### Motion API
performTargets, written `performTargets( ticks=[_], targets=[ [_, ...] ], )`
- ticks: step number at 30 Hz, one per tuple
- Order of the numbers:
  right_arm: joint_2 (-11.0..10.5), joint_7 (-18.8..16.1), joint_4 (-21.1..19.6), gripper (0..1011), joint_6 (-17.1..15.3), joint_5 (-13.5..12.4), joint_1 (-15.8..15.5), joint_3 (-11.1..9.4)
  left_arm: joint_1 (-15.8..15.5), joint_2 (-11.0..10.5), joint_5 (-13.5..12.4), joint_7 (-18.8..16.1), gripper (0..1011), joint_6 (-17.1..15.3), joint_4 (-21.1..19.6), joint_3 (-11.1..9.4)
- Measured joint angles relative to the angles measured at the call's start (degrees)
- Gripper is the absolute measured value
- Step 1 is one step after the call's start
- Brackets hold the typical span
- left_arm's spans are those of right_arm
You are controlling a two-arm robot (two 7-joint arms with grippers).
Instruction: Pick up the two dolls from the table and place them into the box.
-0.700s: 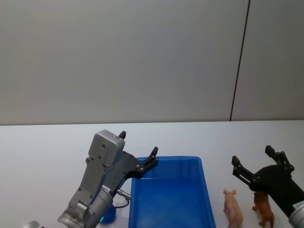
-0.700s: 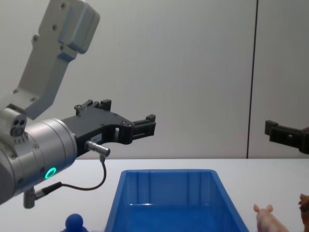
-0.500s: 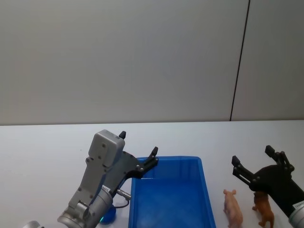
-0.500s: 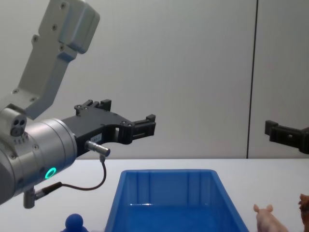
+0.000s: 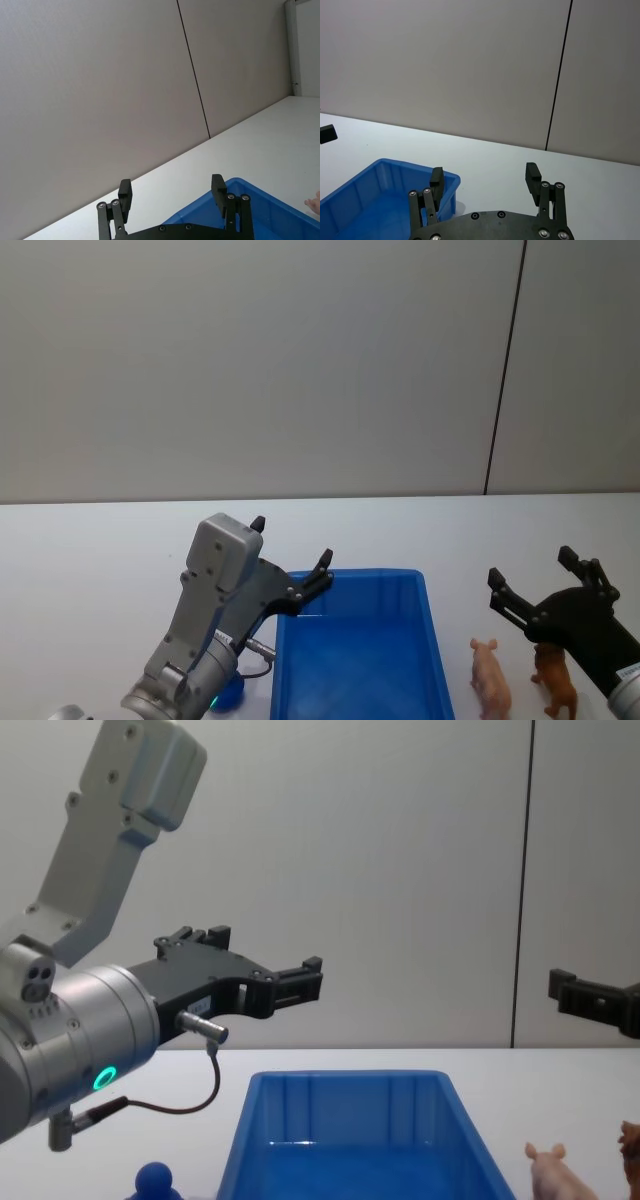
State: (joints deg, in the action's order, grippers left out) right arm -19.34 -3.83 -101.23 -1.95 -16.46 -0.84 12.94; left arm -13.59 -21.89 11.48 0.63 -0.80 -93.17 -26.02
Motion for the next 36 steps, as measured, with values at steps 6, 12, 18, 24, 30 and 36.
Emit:
performTargets(
  ticks=[6,12,18,24,30,36],
  targets=[
    [-0.2,-0.1,0.0,1001,0.0,-0.1,0.0,-0.1,0.0,0.0,0.0,0.0,1000,0.0,0.0,0.0],
    [-1.0,-0.9,-0.2,1001,-0.7,-0.7,-0.4,-0.7,0.0,0.0,0.0,0.0,1001,0.0,0.0,0.0],
    [-2.8,-1.5,-1.0,1001,-2.6,-2.0,-1.6,-1.8,0.0,0.0,0.0,0.0,1001,0.0,0.0,0.0],
    [-4.7,-1.7,-1.7,1001,-4.9,-3.4,-3.3,-2.9,0.0,0.0,0.0,0.0,1001,0.0,0.0,0.0],
    [-6.1,-1.4,-1.7,1001,-7.0,-4.3,-4.9,-3.8,0.0,0.0,0.0,0.0,1000,0.0,0.0,0.0],
    [-6.7,-1.3,-0.8,1001,-8.7,-5.0,-5.7,-4.2,0.0,0.0,0.0,0.0,1001,0.0,0.0,0.0]
  ],
)
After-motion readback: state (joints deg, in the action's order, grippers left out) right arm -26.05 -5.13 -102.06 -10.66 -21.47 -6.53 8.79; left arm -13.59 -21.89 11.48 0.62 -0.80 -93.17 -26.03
